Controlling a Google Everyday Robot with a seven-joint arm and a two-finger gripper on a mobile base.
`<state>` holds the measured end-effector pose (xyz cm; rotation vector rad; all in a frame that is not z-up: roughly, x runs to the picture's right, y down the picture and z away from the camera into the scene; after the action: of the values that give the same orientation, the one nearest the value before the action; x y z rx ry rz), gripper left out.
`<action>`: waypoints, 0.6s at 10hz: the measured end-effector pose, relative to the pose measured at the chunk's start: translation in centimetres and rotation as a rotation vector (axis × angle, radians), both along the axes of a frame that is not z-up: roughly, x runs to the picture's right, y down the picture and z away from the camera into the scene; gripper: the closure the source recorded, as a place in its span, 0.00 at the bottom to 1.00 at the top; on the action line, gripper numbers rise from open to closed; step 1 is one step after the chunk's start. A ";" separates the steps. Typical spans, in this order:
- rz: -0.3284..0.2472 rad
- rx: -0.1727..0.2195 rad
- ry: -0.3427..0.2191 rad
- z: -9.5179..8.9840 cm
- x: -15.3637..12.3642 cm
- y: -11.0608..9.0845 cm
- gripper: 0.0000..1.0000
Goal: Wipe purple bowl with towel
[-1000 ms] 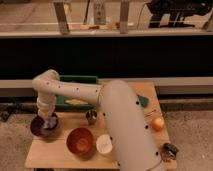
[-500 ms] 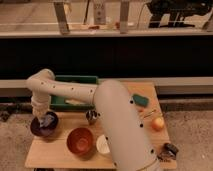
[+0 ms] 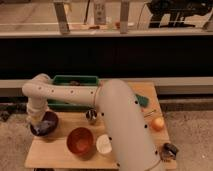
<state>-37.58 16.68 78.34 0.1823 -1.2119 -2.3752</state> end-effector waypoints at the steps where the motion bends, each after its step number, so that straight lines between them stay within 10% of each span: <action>1: -0.003 -0.009 0.006 0.0 0.5 0.4 1.00; 6: 0.020 -0.050 0.092 0.3 4.4 0.6 1.00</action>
<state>-33.17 17.31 78.68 0.0679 -1.2188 -2.3077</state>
